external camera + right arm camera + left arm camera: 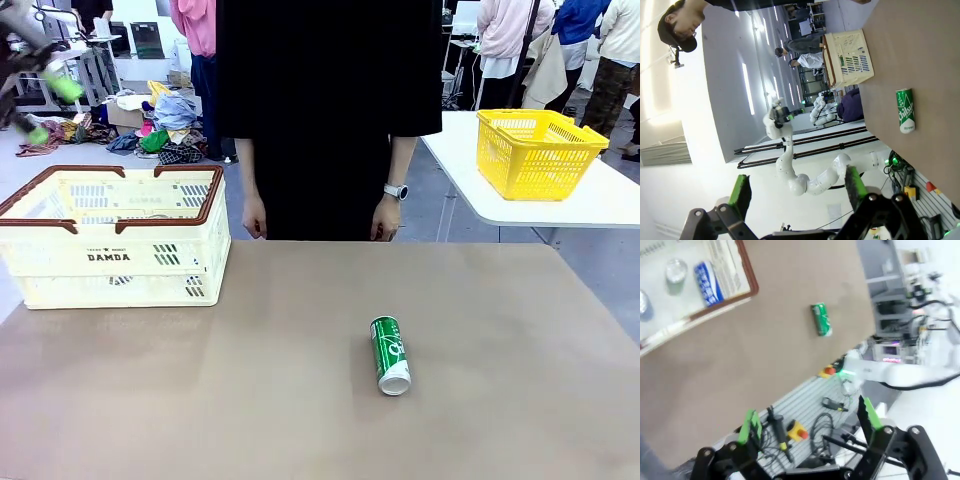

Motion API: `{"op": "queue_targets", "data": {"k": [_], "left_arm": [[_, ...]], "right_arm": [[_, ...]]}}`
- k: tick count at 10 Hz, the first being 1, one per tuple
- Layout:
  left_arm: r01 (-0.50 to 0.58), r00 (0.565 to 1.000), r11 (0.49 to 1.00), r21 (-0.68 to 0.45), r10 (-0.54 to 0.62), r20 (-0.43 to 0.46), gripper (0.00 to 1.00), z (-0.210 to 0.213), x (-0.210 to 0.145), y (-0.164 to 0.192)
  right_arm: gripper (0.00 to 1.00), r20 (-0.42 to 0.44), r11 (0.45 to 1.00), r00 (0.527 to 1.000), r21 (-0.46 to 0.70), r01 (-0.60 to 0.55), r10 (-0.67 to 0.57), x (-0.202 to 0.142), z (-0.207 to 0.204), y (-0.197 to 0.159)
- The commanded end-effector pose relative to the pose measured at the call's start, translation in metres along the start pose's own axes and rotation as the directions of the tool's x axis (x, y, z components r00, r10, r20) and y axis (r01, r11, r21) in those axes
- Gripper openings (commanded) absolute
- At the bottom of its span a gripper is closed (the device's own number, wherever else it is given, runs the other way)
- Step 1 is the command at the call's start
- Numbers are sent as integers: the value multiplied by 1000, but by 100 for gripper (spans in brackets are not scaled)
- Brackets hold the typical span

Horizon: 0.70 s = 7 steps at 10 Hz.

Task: Place the drinks into the Shopping basket.
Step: Pick up one drink and place it into the Shopping basket.

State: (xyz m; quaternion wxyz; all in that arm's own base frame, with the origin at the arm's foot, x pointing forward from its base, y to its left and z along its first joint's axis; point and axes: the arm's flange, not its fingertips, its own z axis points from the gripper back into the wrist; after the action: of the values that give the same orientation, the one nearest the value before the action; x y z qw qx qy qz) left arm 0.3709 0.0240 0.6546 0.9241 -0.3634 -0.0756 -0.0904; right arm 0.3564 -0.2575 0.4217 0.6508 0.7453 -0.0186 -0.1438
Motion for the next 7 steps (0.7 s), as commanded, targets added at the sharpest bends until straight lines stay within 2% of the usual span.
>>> {"op": "queue_targets", "data": {"k": [1, 3, 4, 5, 6, 7], "left_arm": [[-70, 994, 980, -187, 85, 72, 100, -26, -56, 74], [-47, 978, 887, -459, 134, 158, 100, -61, -105, 151], [-88, 966, 843, -531, 203, 163, 100, -73, -105, 177], [-88, 971, 837, -540, 193, 141, 100, -77, -92, 186], [-162, 966, 846, -509, 242, 93, 100, -80, -64, 182], [-112, 963, 858, -502, 219, 159, 100, -81, -123, 185]], "right_arm": [[100, -2, 1000, 1000, -1, 12, -12, -3, -1, 5], [100, -2, 1000, 1000, -1, 12, -12, -3, -1, 5], [100, -2, 1000, 1000, -1, 12, -12, -3, -1, 5], [100, -2, 1000, 1000, -1, 12, -12, -3, -1, 5], [100, -2, 1000, 1000, -1, 12, -12, -3, -1, 5], [100, -2, 1000, 1000, -1, 12, -12, -3, -1, 5]]}}
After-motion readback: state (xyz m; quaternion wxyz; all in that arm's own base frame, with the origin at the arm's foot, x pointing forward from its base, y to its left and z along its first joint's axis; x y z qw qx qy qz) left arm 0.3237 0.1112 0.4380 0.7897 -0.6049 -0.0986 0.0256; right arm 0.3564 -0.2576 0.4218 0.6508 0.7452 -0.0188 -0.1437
